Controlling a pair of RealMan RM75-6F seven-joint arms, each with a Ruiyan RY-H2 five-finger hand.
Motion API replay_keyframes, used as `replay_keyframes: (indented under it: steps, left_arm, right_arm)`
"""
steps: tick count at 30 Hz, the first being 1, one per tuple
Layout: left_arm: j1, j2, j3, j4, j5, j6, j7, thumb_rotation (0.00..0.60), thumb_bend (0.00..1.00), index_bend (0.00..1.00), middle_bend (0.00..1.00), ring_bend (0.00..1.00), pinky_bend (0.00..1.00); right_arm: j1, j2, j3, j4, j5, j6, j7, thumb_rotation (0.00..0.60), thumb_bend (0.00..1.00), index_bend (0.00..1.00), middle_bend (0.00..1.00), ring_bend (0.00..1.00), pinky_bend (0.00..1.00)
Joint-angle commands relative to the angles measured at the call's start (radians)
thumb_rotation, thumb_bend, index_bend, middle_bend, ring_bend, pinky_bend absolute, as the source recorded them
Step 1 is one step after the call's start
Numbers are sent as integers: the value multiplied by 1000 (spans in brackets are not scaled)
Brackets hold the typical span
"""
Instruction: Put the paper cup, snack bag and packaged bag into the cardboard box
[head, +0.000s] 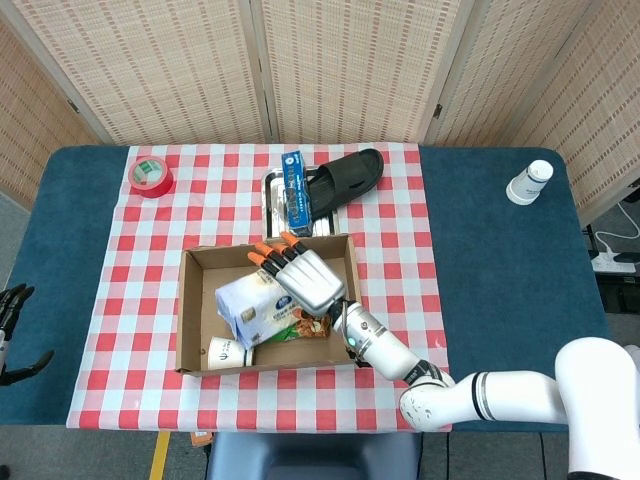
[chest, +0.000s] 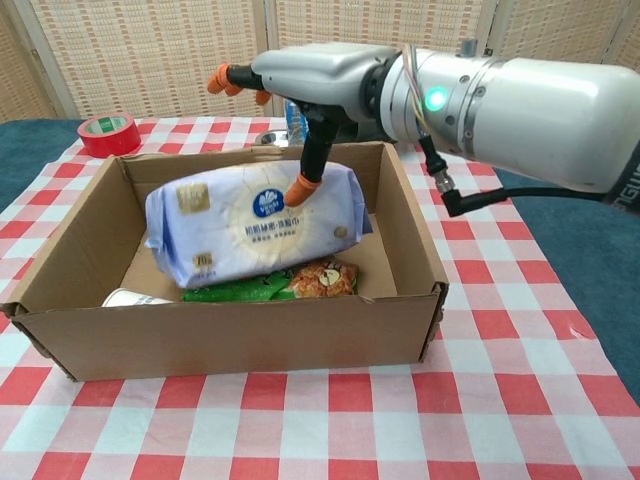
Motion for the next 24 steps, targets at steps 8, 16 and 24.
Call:
replay_keyframes:
  steps: [8,16,24]
  left_arm:
    - [0,-1,0,0,0,-2,3,600,224,0,0,0,0]
    - [1,-5,0,-2,7,6,9,600,224,0,0,0,0]
    - [2,-8,-1,-4,8,13,17,600,225,0,0,0,0]
  right_arm:
    - [-25,58,-5,-48,-42,71,-17,600,0,0,0,0,0]
    - [-188,280,-69,-168,-82,232,-18,600,0,0,0,0,0]
    - [-377,460,-157,-158,-161,323,150,600,0,0,0,0,0]
